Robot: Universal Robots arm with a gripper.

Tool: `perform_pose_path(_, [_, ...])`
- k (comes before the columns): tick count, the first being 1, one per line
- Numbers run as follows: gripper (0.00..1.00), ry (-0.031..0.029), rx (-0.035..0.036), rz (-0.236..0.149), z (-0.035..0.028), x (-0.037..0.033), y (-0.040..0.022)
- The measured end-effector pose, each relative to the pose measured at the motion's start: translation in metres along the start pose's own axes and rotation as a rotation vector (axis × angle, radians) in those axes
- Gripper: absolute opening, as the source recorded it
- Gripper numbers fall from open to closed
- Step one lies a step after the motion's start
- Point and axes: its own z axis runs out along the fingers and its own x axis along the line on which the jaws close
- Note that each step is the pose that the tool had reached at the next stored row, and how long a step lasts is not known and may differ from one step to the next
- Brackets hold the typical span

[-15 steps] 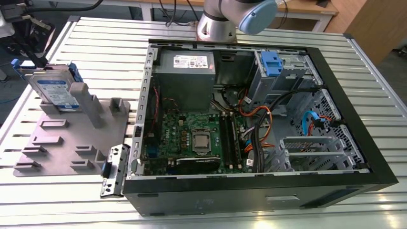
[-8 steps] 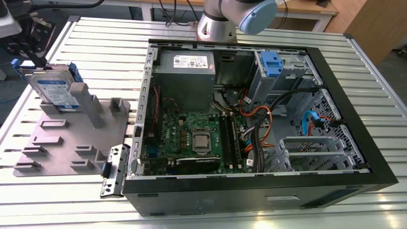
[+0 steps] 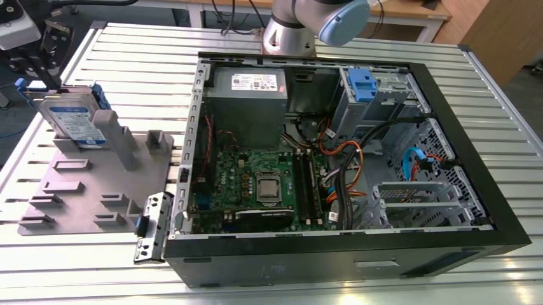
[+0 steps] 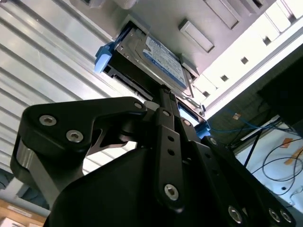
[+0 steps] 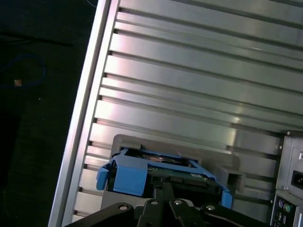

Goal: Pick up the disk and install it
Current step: 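Pick up the disk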

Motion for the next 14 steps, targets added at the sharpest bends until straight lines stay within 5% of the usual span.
perform_pose_path(8, [0.11, 0.0064, -0.0032, -0.144, 0.0, 0.0, 0.0])
perform_pose_path(14, [0.11, 0.0077, -0.0032, -0.169, 0.0, 0.0, 0.0])
